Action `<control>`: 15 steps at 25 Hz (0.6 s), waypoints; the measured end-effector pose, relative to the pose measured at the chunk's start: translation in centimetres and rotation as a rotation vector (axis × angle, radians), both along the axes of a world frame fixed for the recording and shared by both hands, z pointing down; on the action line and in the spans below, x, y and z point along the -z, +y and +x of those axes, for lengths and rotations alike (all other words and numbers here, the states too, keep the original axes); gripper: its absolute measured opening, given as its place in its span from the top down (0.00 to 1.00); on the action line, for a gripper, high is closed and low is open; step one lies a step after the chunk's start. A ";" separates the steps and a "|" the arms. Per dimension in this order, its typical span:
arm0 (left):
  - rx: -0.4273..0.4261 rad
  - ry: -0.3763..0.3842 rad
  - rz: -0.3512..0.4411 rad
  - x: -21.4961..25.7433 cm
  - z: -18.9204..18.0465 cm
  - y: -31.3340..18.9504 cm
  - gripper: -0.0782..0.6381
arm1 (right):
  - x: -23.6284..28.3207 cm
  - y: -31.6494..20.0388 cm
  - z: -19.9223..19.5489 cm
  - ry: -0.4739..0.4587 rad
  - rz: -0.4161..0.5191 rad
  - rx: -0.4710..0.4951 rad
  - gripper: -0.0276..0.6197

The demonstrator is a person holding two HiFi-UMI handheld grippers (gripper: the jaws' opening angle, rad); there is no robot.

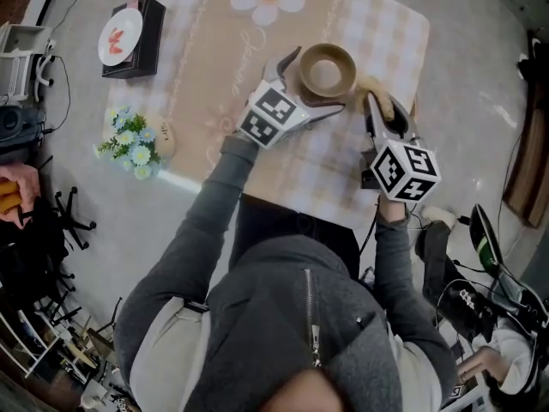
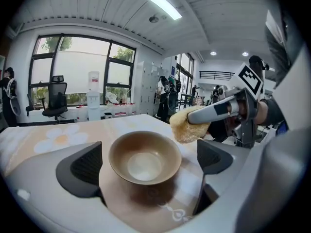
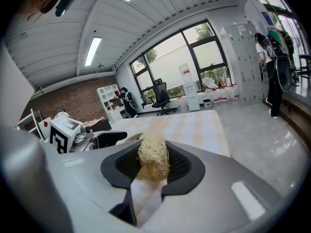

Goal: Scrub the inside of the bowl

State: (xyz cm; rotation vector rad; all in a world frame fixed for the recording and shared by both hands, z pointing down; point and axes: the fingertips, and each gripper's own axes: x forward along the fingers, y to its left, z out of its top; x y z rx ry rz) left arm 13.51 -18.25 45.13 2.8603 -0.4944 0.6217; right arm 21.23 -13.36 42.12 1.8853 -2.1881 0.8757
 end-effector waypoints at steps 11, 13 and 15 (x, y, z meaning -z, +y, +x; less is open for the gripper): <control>-0.009 -0.028 0.040 -1.4 1.0 -1.0 0.06 | -1.3 -1.0 0.5 -0.015 -0.035 -0.012 0.78; -0.010 -0.026 0.047 -1.4 1.2 -1.1 0.06 | -1.4 -1.0 0.6 -0.016 -0.040 -0.017 0.78; -0.015 -0.029 0.053 -1.5 1.3 -1.1 0.06 | -1.5 -1.0 0.7 -0.018 -0.044 -0.021 0.78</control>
